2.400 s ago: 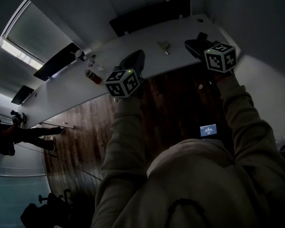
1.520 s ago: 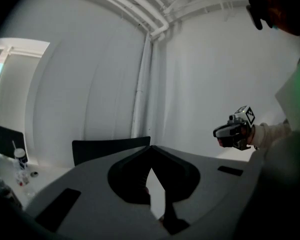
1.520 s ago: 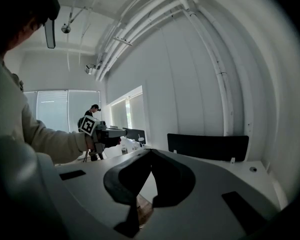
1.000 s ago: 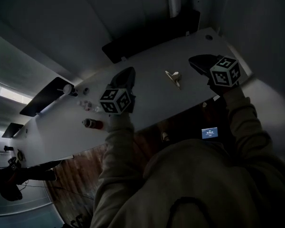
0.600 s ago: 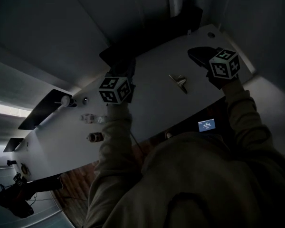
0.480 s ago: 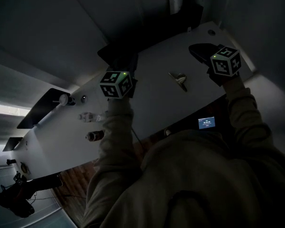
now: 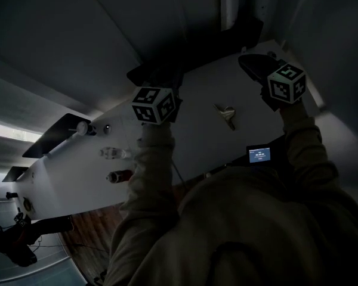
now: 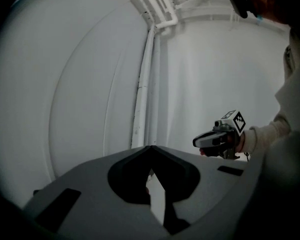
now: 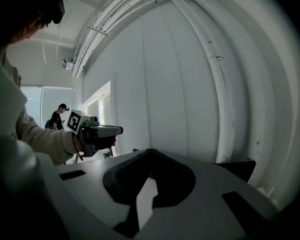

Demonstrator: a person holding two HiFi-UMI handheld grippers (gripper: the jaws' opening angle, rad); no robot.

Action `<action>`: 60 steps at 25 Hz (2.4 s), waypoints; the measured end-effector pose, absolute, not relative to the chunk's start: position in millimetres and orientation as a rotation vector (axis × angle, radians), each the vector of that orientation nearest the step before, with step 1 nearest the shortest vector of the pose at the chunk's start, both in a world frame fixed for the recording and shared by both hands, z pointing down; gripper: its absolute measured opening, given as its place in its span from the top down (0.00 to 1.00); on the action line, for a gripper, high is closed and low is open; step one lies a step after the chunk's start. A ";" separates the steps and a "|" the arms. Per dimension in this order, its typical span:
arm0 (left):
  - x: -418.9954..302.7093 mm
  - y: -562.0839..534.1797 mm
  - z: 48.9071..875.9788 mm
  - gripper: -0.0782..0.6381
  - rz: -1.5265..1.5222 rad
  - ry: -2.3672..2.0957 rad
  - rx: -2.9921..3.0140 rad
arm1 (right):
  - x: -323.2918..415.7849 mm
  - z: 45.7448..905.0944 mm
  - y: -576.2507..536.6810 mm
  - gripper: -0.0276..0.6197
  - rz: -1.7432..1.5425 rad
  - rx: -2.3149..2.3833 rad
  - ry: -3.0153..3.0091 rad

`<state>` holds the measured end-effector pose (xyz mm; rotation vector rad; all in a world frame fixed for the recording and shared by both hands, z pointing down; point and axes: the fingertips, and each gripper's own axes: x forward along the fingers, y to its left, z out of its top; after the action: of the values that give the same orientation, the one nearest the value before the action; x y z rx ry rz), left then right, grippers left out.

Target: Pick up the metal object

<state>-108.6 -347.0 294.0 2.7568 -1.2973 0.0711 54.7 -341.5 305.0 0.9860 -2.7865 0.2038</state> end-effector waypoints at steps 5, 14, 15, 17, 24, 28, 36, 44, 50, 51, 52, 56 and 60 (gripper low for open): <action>-117.3 -340.5 274.3 0.88 -0.050 -1.334 2.712 | 50.4 271.5 -351.8 0.93 0.119 1.055 -2.840; -125.0 -344.6 240.0 0.88 -0.063 -1.399 2.738 | 32.2 223.7 -341.6 0.93 0.069 0.965 -2.934; -125.2 -344.8 234.1 0.88 -0.076 -1.399 2.746 | 30.7 216.9 -342.5 0.93 0.055 0.969 -2.939; -124.7 -345.0 226.4 0.88 -0.085 -1.400 2.762 | 28.8 206.5 -344.8 0.93 0.025 0.981 -2.944; -119.3 -349.7 214.5 0.88 -0.091 -1.392 2.793 | 28.3 193.2 -348.2 0.93 -0.009 0.978 -2.960; -112.5 -349.9 200.6 0.88 -0.101 -1.381 2.828 | 29.7 190.9 -350.5 0.93 -0.005 0.975 -2.956; -113.4 -359.3 217.6 0.88 -0.069 -1.359 2.800 | 23.7 201.2 -359.9 0.93 0.021 0.966 -2.918; -117.6 -369.9 268.1 0.88 -0.045 -1.307 2.705 | 24.9 265.1 -377.3 0.93 0.190 0.968 -2.819; -118.0 -372.8 301.7 0.88 0.001 -1.289 2.673 | 35.8 310.0 -384.4 0.93 0.287 0.990 -2.742; -121.4 -372.8 304.0 0.88 -0.002 -1.296 2.670 | 38.6 317.4 -387.0 0.93 0.300 0.993 -2.725; -126.0 -373.4 306.0 0.88 -0.009 -1.304 2.662 | 41.2 323.6 -389.6 0.93 0.321 0.996 -2.715; -130.9 -375.8 327.5 0.88 0.003 -1.294 2.609 | 49.7 346.3 -392.3 0.93 0.396 0.997 -2.684; -124.0 -364.7 346.6 0.88 0.026 -1.278 2.580 | 49.4 369.1 -385.9 0.93 0.427 0.973 -2.658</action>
<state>-124.0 -364.7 346.6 2.5797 -1.2781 0.0255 49.4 -385.9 369.1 0.9728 -2.6584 0.4274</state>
